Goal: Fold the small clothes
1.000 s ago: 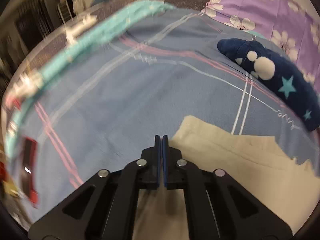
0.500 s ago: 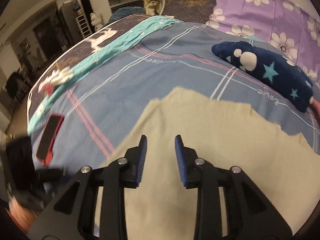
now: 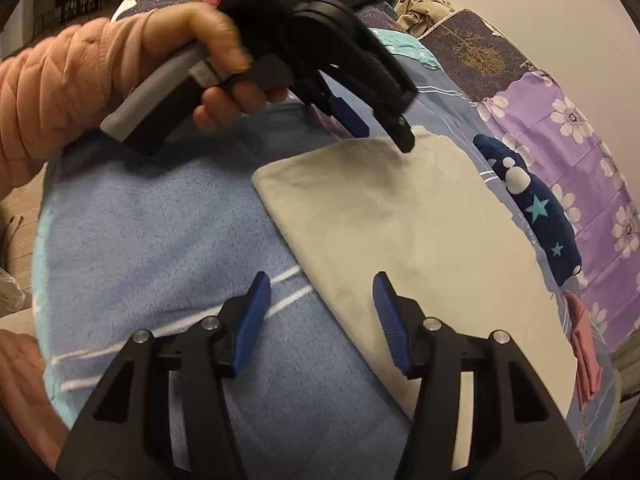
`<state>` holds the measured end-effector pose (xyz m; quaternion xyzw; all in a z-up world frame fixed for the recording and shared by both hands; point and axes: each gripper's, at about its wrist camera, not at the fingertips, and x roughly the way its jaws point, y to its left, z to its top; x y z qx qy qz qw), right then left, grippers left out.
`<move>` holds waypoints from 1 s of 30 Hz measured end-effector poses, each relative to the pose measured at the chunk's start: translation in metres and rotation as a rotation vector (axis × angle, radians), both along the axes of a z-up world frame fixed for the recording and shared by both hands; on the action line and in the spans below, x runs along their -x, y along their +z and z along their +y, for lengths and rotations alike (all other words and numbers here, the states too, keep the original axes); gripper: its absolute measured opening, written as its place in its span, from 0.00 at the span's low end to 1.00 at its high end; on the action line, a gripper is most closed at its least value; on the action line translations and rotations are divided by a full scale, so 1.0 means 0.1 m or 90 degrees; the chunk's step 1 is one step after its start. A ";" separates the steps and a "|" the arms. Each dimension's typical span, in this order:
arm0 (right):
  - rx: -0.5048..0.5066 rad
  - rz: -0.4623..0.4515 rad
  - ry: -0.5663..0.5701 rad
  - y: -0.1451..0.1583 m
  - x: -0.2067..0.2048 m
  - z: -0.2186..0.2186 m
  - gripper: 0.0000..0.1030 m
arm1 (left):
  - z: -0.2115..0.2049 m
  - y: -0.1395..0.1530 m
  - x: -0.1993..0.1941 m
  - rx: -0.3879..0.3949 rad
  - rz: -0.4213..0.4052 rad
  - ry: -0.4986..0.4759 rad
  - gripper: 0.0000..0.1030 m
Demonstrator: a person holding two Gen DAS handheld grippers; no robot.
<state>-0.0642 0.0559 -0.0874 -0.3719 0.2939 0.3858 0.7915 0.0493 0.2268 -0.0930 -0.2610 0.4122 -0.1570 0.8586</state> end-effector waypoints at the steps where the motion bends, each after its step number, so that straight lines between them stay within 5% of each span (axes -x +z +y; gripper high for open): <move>1: -0.008 0.010 -0.004 0.01 -0.04 0.00 0.52 | 0.00 -0.01 -0.02 0.003 -0.003 0.002 0.54; 6: -0.041 0.065 -0.020 0.04 -0.15 0.09 0.53 | 0.08 -0.06 -0.25 0.052 -0.008 0.008 0.54; 10: -0.014 -0.005 -0.004 -0.03 -0.07 0.28 0.52 | 0.10 -0.07 -0.58 0.072 -0.005 0.004 0.49; 12: -0.011 -0.038 -0.014 -0.04 -0.07 0.37 0.51 | 0.11 -0.08 -0.77 0.056 0.011 0.021 0.12; 13: -0.010 -0.059 -0.023 -0.06 -0.09 0.43 0.49 | 0.15 -0.07 -0.83 0.072 0.015 0.034 0.11; 16: -0.023 -0.035 -0.052 -0.10 -0.16 0.48 0.09 | 0.33 0.02 -0.75 0.148 -0.057 0.074 0.08; 20: -0.050 -0.019 -0.047 -0.07 -0.15 0.41 0.07 | 0.44 -0.08 -0.64 0.129 -0.061 0.095 0.07; 22: -0.063 -0.006 -0.044 -0.02 -0.16 0.36 0.07 | 0.48 -0.15 -0.60 0.144 -0.038 0.097 0.09; 24: -0.062 -0.006 -0.040 0.00 -0.15 0.32 0.08 | 0.52 -0.15 -0.54 0.158 -0.029 0.094 0.41; 26: -0.052 -0.014 -0.038 -0.02 -0.13 0.29 0.15 | 0.53 -0.09 -0.48 0.165 -0.035 0.080 0.53; 30: -0.022 -0.044 -0.056 -0.09 -0.01 0.33 0.29 | 0.37 -0.09 -0.54 0.154 -0.021 0.022 0.62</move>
